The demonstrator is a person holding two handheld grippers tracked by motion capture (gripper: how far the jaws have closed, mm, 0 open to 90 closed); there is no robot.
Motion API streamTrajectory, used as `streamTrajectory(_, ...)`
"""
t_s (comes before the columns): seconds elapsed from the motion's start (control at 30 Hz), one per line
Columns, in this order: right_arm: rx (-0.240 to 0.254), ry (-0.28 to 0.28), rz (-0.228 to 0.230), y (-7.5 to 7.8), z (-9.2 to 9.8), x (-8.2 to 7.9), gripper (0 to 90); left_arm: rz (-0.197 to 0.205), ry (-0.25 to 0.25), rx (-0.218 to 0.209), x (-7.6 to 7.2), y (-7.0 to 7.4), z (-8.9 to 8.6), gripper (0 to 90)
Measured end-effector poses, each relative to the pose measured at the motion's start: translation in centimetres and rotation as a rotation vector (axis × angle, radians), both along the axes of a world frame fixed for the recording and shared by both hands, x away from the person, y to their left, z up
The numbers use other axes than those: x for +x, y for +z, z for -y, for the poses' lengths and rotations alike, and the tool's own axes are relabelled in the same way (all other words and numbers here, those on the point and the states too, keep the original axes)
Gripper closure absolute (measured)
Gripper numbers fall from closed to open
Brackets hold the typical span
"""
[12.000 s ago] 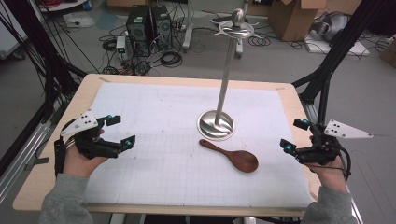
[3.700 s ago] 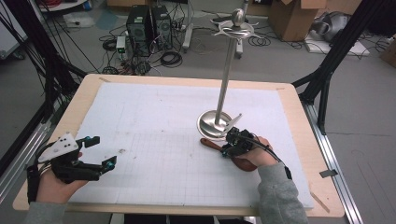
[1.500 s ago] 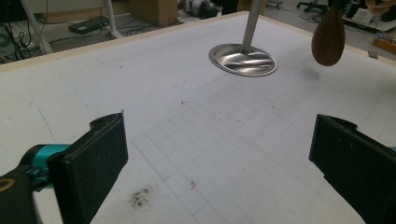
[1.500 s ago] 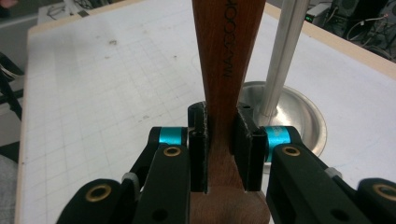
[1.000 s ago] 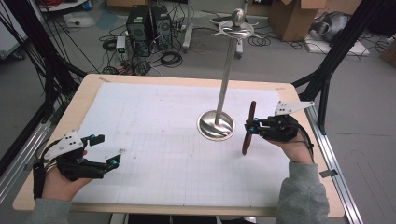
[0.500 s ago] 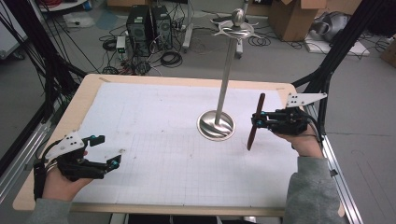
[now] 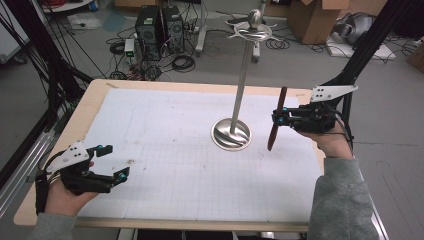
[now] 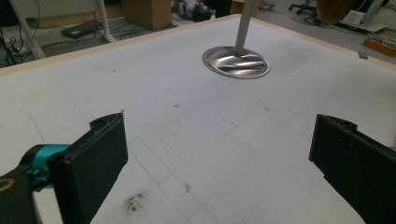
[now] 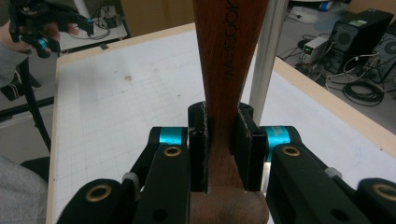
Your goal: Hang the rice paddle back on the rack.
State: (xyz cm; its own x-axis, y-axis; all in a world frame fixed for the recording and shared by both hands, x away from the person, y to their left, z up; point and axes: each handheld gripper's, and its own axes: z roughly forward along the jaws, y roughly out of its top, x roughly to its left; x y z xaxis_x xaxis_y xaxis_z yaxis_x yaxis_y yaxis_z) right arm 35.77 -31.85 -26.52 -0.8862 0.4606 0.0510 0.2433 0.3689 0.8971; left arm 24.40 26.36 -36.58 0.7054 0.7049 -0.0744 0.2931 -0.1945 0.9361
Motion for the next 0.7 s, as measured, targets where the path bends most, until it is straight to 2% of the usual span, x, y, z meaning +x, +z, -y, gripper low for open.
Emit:
streamTrajectory(0.13, 0.011, 0.003, 0.005, 0.5, 0.1, 0.0, 77.3, 0.001, -0.004, -0.004, 0.0, 0.1, 0.0, 4.9)
streamTrajectory(0.5, -0.02, -0.028, 0.011, 1.3, -0.4, 1.4, 77.3, -0.01, 0.008, 0.001, 0.3, -0.2, -0.2, 4.9)
streamTrajectory(0.6, -0.036, -0.031, 0.019, 1.4, -0.5, 1.8, 77.3, -0.011, -0.001, -0.008, 0.3, -0.2, -0.2, 4.9)
streamTrajectory(0.7, -0.026, -0.032, 0.02, 1.8, -0.5, 2.0, 77.3, -0.011, -0.007, -0.019, 0.3, -0.2, -0.2, 4.9)
